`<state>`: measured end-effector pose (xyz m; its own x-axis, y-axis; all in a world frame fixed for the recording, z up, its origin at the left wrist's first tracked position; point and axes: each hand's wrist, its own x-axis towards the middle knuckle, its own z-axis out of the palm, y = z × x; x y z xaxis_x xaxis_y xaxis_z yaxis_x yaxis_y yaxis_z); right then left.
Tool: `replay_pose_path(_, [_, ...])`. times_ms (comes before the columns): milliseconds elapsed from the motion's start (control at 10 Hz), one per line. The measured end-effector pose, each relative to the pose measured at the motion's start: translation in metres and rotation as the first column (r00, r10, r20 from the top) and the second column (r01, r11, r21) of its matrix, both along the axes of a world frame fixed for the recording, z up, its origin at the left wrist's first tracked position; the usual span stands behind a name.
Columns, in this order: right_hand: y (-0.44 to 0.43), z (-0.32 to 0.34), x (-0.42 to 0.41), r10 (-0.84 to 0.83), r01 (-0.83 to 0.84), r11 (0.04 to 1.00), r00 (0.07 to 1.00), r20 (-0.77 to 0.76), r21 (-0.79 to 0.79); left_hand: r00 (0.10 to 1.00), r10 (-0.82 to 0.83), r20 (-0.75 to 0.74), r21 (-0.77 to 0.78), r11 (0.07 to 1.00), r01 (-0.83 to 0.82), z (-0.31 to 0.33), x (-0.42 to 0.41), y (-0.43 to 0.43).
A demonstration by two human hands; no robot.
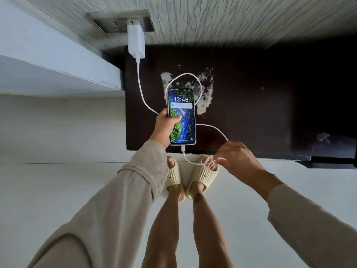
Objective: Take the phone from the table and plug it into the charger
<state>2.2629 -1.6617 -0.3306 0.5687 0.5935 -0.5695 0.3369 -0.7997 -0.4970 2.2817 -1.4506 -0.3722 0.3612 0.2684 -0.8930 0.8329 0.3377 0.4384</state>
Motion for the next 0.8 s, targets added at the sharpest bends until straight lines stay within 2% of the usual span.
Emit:
replay_pose_path(100, [0.001,-0.001,-0.004,-0.008,0.008,1.000,1.000,0.010,-0.005,0.999,-0.029,-0.020,0.018,0.999,0.029,0.000,-0.001,-0.002])
replay_pose_path(200, [0.000,0.001,-0.005,0.018,-0.018,0.999,1.000,0.010,-0.043,0.979,-0.180,-0.096,0.169,0.966,0.194,0.003,0.003,-0.010])
replay_pose_path(300, [0.004,0.003,-0.003,0.056,-0.058,0.994,0.998,-0.027,-0.091,0.906,-0.391,-0.161,0.359,0.832,0.423,0.010,0.006,-0.018])
replay_pose_path(500, [0.017,0.001,-0.004,0.029,-0.034,0.991,0.999,-0.038,-0.126,0.747,-0.609,-0.268,0.357,0.657,0.664,0.022,0.003,-0.011])
replay_pose_path(600, [0.021,0.001,-0.007,0.006,-0.017,0.980,0.998,-0.056,-0.197,0.673,-0.694,-0.254,0.323,0.595,0.736,0.029,-0.003,-0.009])
replay_pose_path(700, [0.021,0.003,-0.010,-0.031,0.007,0.968,0.995,-0.093,-0.251,0.686,-0.685,-0.247,0.321,0.610,0.725,0.035,-0.016,-0.005])
replay_pose_path(800, [0.016,0.017,-0.015,-0.263,0.230,0.940,0.959,-0.104,-0.252,0.694,-0.679,-0.240,0.257,0.645,0.720,0.041,-0.040,0.001])
